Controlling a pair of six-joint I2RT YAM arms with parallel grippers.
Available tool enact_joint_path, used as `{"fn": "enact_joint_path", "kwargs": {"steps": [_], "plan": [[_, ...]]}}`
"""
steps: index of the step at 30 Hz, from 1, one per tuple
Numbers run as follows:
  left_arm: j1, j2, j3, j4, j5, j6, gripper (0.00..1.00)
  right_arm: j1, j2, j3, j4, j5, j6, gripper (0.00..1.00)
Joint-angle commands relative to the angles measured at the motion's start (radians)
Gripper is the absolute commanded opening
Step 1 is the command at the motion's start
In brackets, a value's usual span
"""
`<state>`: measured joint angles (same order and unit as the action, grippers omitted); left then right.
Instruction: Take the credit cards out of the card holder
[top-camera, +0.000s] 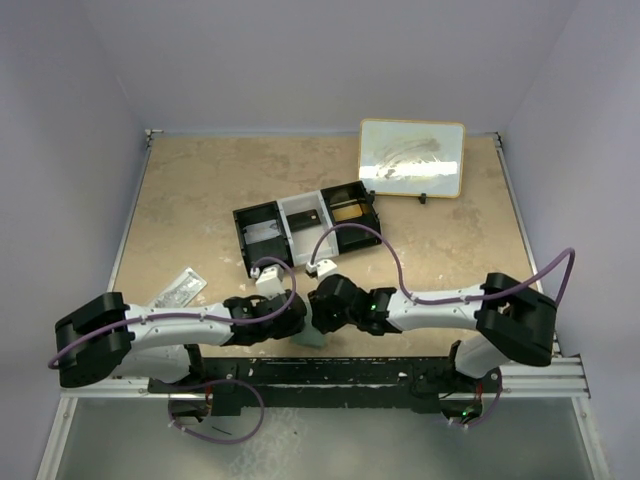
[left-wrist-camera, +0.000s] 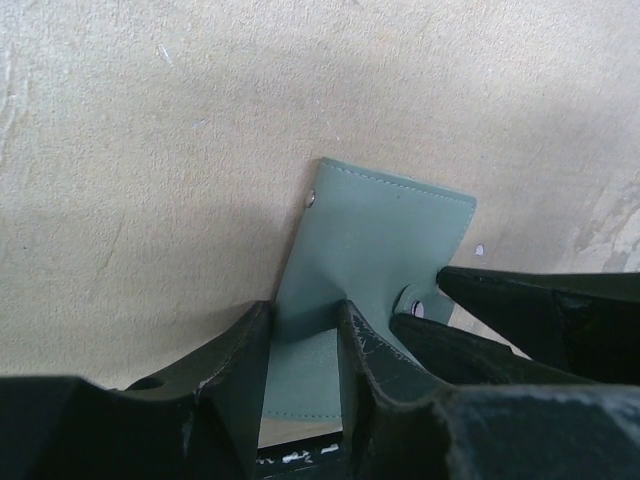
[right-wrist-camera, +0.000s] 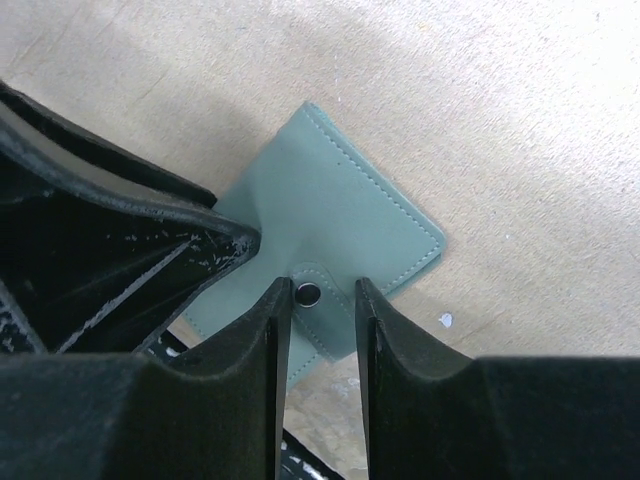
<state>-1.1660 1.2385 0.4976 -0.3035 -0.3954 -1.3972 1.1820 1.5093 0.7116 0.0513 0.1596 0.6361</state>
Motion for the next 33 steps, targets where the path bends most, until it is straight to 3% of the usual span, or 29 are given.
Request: {"fn": "enact_joint_path", "kwargs": {"steps": [1, 10, 15, 23, 33], "plan": [[0.004, 0.084, -0.036, -0.068, -0.058, -0.05, 0.28, 0.007, -0.081, -0.05, 0.053, -0.116, 0.009, 0.01], [0.003, 0.112, -0.091, -0.042, -0.069, -0.127, 0.23, -0.057, -0.228, -0.149, 0.022, -0.079, 0.134, 0.0], [0.003, 0.086, -0.091, 0.001, -0.057, -0.082, 0.24, -0.058, -0.24, -0.133, 0.06, -0.087, 0.077, 0.19], [0.003, 0.093, -0.055, -0.014, -0.052, -0.041, 0.24, -0.058, -0.145, -0.015, -0.046, -0.022, 0.041, 0.38], [0.003, 0.077, -0.051, -0.025, -0.059, -0.044, 0.24, -0.047, -0.004, 0.042, -0.085, 0.015, -0.031, 0.48]]}}
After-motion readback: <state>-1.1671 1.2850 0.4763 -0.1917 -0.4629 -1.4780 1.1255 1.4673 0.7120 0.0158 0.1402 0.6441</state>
